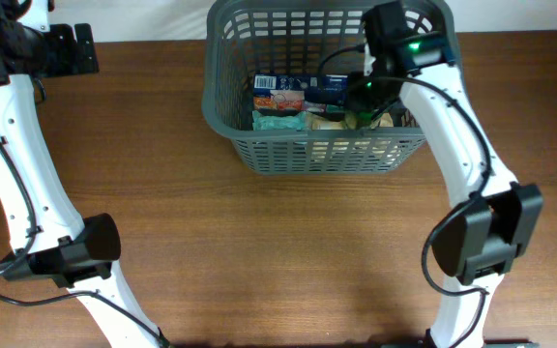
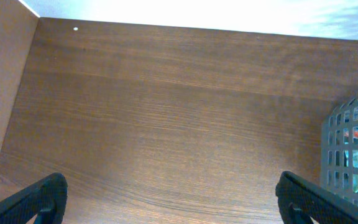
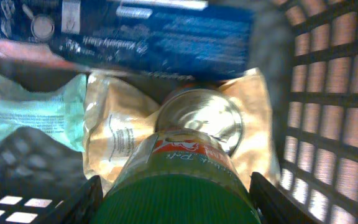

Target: Pack container

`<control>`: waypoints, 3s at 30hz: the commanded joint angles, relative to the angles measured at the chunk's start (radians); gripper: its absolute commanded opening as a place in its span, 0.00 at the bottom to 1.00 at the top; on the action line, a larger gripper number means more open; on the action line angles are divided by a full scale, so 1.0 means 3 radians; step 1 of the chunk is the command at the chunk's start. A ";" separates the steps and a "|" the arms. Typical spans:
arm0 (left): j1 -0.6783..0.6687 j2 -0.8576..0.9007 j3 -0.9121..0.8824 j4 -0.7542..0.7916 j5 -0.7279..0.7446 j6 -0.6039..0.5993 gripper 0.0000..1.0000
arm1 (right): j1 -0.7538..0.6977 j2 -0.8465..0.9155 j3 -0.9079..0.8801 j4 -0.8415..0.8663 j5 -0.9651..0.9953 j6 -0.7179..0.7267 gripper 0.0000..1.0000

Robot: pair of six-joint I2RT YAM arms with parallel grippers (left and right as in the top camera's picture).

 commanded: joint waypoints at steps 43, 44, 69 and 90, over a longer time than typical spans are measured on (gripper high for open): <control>0.0005 0.0014 -0.0008 -0.0005 0.0013 -0.0032 0.99 | -0.1233 -0.2529 0.1766 -0.1212 0.0993 -0.0753 0.99; 0.0005 0.0014 -0.0008 -0.0005 0.0013 -0.0031 0.99 | -0.1233 -0.2675 0.1673 -0.1213 0.1038 -0.0753 1.00; 0.0005 0.0014 -0.0008 -0.0005 0.0013 -0.0031 0.99 | -0.1239 -0.3318 -0.0599 -0.0861 0.0898 -0.0276 0.99; 0.0005 0.0014 -0.0008 -0.0005 0.0013 -0.0031 0.99 | -0.1236 -0.6584 -0.6030 0.2316 0.0161 -0.0161 0.99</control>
